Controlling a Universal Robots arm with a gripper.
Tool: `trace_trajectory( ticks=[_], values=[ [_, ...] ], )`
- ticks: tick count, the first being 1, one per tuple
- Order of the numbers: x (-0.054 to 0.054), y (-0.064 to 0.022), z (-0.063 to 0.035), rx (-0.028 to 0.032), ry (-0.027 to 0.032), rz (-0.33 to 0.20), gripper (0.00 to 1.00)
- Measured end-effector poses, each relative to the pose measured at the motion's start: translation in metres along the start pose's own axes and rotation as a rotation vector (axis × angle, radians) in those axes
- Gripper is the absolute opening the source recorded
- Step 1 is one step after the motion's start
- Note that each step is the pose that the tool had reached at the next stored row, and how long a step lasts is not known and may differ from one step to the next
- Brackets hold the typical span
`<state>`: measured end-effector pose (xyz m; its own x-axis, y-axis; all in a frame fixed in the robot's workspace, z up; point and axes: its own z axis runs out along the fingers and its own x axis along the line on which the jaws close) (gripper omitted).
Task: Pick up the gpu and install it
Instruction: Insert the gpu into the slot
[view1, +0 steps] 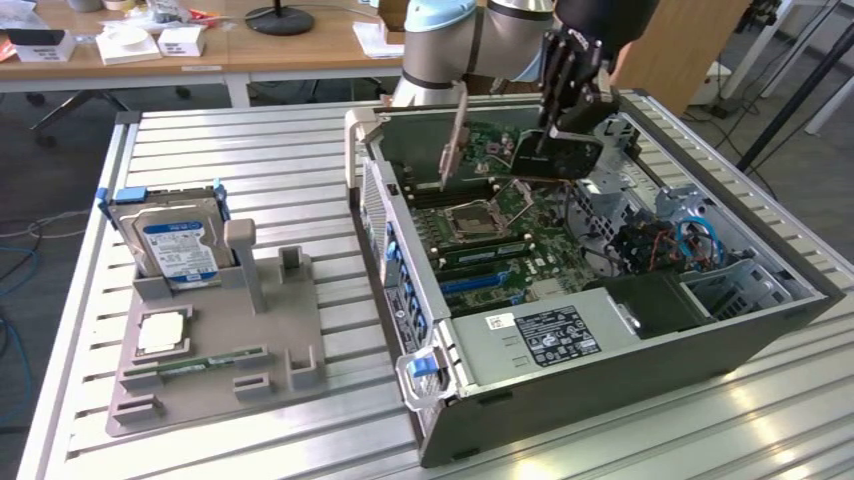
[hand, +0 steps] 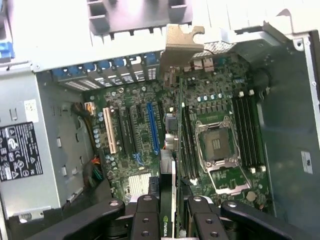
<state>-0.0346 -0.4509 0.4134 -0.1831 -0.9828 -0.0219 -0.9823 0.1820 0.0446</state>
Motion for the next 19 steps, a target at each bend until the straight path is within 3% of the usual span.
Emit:
trace_trajectory(
  ticks=[6,12,16,19],
  values=[
    [0.0001,0.0,0.0013,-0.002,0.0041,-0.091,0.26],
    [0.0,-0.0001,0.0014,-0.0022,0.0046,-0.102,0.26],
    [0.0,-0.0001,0.0016,0.0103,0.0032,-0.113,0.26],
    [0.0001,-0.0001,0.0016,0.0155,0.0033,-0.13,0.26]
  ],
)
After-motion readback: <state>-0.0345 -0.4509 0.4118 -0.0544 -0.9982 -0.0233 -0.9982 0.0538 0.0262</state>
